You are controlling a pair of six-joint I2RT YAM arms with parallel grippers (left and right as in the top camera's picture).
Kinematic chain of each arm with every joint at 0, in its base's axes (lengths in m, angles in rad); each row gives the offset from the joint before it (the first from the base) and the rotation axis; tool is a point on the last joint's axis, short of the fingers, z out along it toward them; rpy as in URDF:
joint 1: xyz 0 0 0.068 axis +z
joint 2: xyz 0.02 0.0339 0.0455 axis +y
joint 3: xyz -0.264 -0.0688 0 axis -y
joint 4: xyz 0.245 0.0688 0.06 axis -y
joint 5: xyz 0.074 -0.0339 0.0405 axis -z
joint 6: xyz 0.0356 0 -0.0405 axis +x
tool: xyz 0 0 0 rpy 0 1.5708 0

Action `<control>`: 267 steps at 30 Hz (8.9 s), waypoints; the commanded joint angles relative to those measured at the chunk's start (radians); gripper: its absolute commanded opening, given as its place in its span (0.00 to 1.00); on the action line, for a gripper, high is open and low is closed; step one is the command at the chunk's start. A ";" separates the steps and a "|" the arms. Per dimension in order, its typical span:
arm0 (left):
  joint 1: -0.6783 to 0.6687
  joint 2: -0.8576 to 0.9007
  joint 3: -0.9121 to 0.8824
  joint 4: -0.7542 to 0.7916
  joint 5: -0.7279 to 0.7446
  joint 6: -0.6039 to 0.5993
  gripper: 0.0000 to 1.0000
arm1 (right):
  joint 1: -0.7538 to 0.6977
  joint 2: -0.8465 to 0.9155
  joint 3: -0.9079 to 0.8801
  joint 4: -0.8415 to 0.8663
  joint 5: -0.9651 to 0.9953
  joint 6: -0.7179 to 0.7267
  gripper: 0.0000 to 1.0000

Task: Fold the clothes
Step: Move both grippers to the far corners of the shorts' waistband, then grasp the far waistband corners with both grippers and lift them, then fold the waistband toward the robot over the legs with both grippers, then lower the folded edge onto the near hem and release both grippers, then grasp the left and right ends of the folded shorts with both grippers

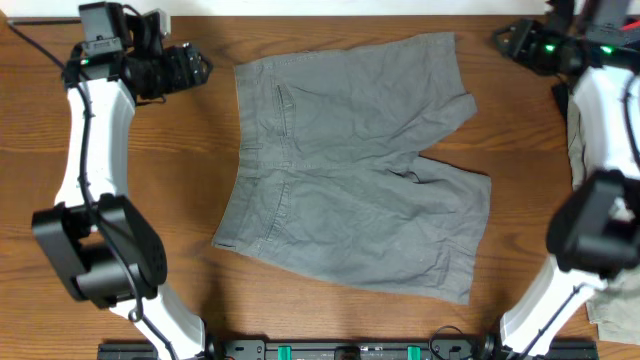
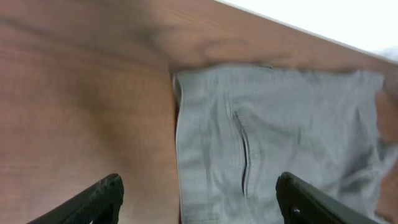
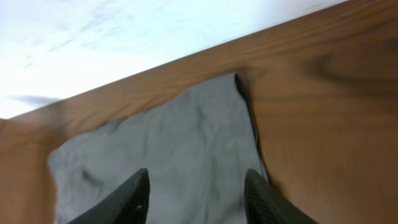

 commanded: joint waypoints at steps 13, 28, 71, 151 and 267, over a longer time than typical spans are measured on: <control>-0.023 0.255 0.024 0.281 0.089 -0.080 0.80 | 0.035 0.461 0.117 0.480 -0.166 0.278 0.46; -0.022 0.267 0.023 0.258 0.089 -0.085 0.80 | 0.098 0.557 0.117 0.683 -0.069 0.346 0.48; -0.079 0.536 0.023 0.652 0.136 -0.290 0.70 | 0.116 0.308 0.118 0.468 -0.454 0.351 0.01; 0.006 -0.064 -0.202 -0.806 -0.239 0.192 0.06 | 0.065 -0.217 0.031 -1.184 0.208 -0.554 0.01; 0.094 -0.292 -0.530 -0.283 -0.024 -0.014 0.67 | 0.039 -0.243 -0.764 0.243 0.105 0.000 0.25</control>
